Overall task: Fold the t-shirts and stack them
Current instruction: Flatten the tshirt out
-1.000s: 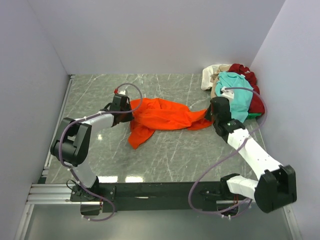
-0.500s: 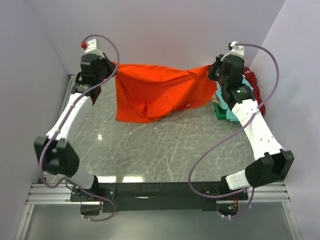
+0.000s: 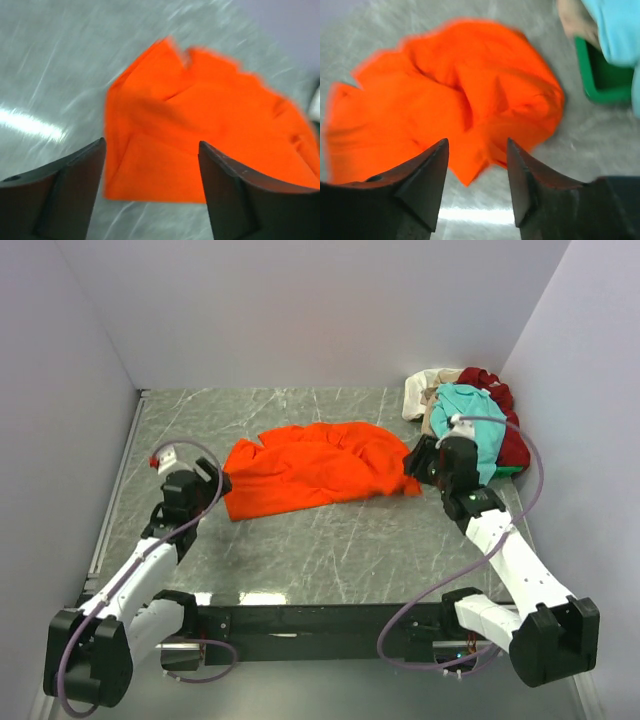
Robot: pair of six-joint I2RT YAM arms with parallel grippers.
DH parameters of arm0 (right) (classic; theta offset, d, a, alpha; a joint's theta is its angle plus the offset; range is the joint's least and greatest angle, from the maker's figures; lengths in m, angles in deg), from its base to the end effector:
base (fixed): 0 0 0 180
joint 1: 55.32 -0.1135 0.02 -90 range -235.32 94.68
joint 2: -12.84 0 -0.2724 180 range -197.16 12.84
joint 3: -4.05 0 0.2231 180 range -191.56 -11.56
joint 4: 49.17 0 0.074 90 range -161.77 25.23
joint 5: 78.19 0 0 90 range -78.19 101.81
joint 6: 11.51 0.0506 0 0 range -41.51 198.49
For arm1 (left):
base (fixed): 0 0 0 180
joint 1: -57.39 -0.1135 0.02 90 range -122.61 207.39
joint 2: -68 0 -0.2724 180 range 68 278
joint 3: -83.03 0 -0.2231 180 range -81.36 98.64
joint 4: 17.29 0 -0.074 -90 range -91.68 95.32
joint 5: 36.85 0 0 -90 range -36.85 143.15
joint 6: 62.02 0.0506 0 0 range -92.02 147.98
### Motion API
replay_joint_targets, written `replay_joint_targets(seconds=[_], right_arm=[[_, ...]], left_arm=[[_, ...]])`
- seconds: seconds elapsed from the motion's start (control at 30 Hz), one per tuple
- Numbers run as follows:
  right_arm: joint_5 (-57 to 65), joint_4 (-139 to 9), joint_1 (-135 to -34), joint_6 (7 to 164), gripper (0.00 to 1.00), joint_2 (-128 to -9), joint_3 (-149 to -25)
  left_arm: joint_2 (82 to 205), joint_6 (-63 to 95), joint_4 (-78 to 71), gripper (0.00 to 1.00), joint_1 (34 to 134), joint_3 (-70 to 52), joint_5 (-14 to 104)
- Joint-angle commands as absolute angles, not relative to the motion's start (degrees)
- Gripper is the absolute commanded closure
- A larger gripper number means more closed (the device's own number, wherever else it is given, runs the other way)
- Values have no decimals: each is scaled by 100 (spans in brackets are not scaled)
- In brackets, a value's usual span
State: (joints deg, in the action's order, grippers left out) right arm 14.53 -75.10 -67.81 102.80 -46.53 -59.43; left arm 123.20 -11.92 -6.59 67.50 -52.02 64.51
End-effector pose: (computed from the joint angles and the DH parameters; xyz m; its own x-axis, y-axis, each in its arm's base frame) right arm 0.2147 0.0451 0.3176 -0.4019 0.3321 -0.8533 -0.0083 0.9305 0.3661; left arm 0.1982 -0.0252 0.2533 -0.2643 -0.5917 -0.7616 -0.2327 0.8055 -0.5450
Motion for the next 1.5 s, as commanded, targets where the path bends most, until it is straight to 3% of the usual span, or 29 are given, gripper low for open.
replay_joint_targets(seconds=[0.0, 0.07, 0.23, 0.43, 0.63, 1.3, 1.4, 1.47], right_arm=[[1752, -7409, -6798, 10451, 41, -4534, -5586], [1875, -7514, -6798, 10389, 35, -4665, -5550], [1621, -7243, -6798, 10380, 35, -4789, -5428], [1313, -6996, -6798, 10433, 36, -4903, -5287], [1357, -7031, -6798, 10424, 36, -4868, -5243], [1348, -6952, -6798, 10406, 36, -4886, -5207], [1348, -6960, -6798, 10398, 36, -4886, -5207], [1348, -6960, -6798, 10406, 36, -4886, -5199]], left_arm=[[11846, -1614, -757, 15, 6749, -5481, 6896], [11748, -1483, -687, 13, 6758, -5438, 6959], [12336, -1263, -722, 19, 6749, -5210, 6731], [13864, -823, -1196, 51, 6767, -4806, 5853], [15052, -647, -784, 65, 7013, -4050, 6043], [15773, -849, -810, 62, 7180, -3988, 6343], [15835, -840, -827, 68, 7189, -3988, 6291], [15835, -840, -836, 79, 7198, -3979, 6264]])
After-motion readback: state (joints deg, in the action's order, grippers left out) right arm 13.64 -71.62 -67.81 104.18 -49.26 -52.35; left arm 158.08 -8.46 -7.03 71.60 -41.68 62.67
